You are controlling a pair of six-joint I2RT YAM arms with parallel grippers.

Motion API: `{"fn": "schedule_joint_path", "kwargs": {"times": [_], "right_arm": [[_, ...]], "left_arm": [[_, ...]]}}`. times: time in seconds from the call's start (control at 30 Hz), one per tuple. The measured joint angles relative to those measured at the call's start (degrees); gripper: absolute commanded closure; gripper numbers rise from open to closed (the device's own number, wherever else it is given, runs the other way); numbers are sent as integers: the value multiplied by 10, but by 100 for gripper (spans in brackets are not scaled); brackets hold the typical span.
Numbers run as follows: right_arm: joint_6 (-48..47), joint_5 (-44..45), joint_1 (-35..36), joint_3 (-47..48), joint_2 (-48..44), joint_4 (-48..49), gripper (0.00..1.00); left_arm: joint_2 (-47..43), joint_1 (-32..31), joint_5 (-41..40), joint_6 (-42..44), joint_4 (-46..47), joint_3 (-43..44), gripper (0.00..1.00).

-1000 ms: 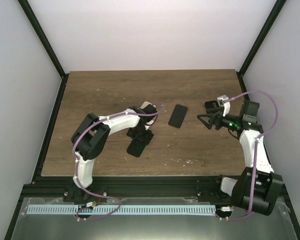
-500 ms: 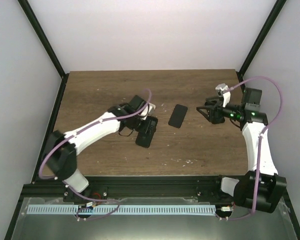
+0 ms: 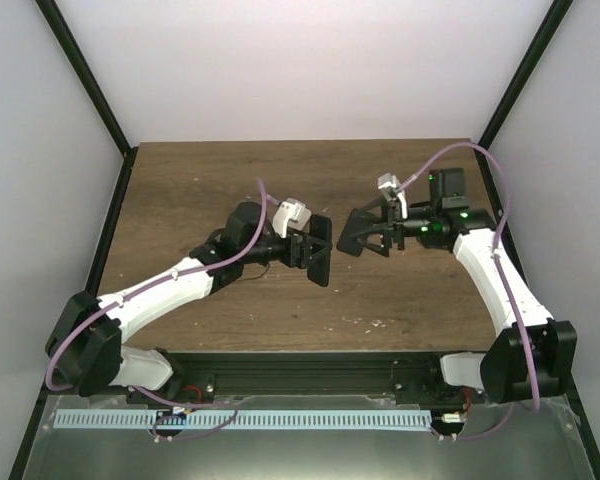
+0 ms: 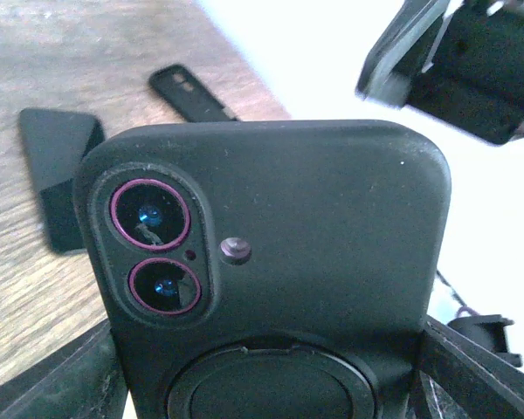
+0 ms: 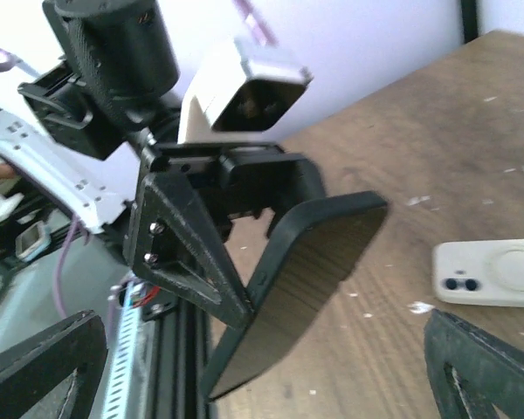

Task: Take the phone out of the phone case
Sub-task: Pick up the phone at the center of the board.

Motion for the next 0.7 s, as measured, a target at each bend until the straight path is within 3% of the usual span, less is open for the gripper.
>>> {"fn": "schedule_joint_path", "kwargs": {"times": [0.3, 0.7], "right_arm": [[19, -2, 97, -8, 10, 16, 0], [14, 6, 157, -51, 11, 19, 2]], "left_arm": [[-25, 0, 59, -64, 186, -54, 86], [-20, 0, 109, -119, 315, -68, 87]]}}
